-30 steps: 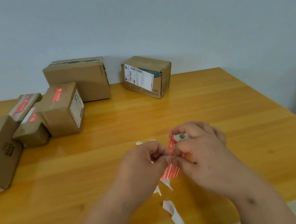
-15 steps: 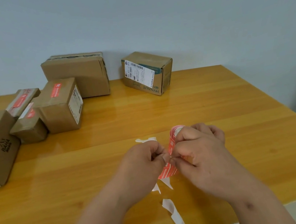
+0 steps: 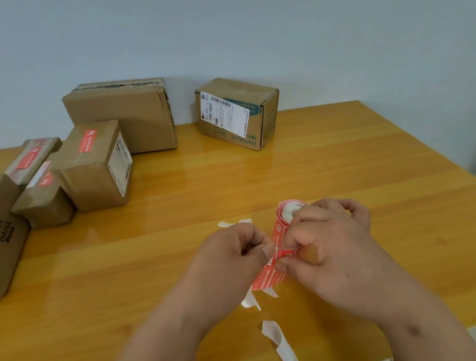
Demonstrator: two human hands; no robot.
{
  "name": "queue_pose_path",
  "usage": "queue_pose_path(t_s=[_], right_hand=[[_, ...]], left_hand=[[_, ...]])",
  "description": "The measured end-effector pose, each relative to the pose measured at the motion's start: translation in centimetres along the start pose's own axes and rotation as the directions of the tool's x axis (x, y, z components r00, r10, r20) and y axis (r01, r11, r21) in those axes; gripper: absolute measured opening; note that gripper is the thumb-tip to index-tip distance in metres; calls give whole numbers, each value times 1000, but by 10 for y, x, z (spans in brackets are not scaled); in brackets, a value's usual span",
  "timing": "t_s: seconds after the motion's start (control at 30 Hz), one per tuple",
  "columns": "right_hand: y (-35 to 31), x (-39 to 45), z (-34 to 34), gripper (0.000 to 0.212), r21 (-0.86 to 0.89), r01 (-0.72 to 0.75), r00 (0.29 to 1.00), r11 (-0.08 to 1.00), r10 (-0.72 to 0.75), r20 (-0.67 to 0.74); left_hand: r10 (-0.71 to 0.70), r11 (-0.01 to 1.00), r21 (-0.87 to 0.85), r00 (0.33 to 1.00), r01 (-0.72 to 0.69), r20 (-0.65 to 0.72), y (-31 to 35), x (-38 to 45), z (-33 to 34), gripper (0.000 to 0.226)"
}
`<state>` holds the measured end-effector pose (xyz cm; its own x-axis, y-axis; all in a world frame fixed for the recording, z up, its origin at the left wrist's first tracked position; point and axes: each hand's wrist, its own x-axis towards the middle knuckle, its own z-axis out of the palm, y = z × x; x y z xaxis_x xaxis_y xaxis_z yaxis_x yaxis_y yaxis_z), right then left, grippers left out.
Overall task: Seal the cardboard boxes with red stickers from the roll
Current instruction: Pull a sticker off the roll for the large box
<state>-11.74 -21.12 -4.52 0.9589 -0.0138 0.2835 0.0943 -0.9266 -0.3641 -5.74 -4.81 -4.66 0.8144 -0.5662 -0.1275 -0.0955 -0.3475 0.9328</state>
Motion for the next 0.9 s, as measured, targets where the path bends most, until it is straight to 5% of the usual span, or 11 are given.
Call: queue_pose_path(t_s=[0.17,0.43,0.9], right_hand=[[1,2,-3,10,14,-11,999,1000,11,-36],[0,3,-4,17,20,-23,1000,1000,23,-4],[-1,4,-4,21,51,-34,999,998,36,-30]], left_hand=[[39,997,-67,999,-39,1,3,-2,-4,6],[80,995,67,997,-79,-17,4,-2,-2,24],[-4,999,-48,999,2,-41,5,-1,0,28]])
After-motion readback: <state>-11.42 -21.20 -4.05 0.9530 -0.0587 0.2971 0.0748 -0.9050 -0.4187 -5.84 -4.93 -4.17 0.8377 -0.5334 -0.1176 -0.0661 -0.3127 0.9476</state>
